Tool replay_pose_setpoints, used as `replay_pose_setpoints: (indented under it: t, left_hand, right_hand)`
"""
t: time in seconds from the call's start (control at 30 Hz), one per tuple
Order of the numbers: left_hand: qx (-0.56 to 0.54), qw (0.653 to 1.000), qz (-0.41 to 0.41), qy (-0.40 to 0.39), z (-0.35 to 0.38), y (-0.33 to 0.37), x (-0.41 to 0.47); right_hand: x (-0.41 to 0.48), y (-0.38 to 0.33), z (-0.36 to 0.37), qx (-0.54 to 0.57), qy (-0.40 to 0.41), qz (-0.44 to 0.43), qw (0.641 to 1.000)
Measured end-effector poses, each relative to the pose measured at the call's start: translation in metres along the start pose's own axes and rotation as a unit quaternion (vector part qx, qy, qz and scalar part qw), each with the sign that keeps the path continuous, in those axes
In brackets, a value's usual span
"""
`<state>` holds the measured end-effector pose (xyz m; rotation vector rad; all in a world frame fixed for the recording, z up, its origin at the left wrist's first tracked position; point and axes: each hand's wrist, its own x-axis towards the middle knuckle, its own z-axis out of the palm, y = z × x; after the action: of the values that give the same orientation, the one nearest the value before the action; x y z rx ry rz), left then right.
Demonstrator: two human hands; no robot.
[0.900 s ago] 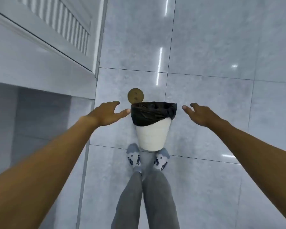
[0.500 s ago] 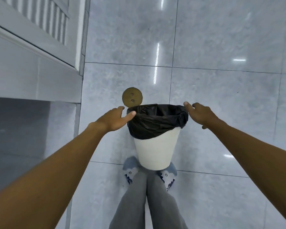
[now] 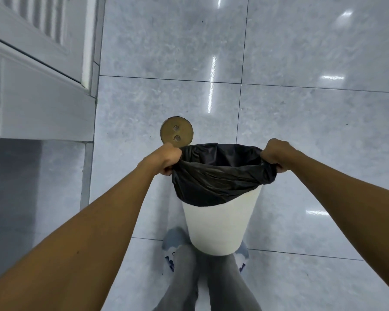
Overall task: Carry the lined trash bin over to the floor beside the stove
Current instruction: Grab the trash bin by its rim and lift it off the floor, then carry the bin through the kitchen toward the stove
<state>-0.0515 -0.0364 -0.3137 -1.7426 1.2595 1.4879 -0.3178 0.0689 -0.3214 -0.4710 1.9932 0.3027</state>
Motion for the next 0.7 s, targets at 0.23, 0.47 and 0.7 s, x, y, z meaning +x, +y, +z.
replay_pose_setpoints:
  t: [0.23, 0.47, 0.7]
  left_hand:
    - [0.01, 0.997, 0.026, 0.074, -0.011, 0.002, -0.056]
    - [0.059, 0.979, 0.077, 0.179, -0.081, 0.047, -0.206]
    - [0.109, 0.944, 0.161, 0.268, -0.173, 0.136, -0.408]
  right_hand:
    - [-0.065, 0.001, -0.012, 0.008, 0.016, -0.024, 1.0]
    - [-0.204, -0.03, -0.096, 0.014, 0.087, -0.093, 0.992]
    - [-0.384, -0.06, -0.228, 0.055, 0.222, -0.168, 0.959]
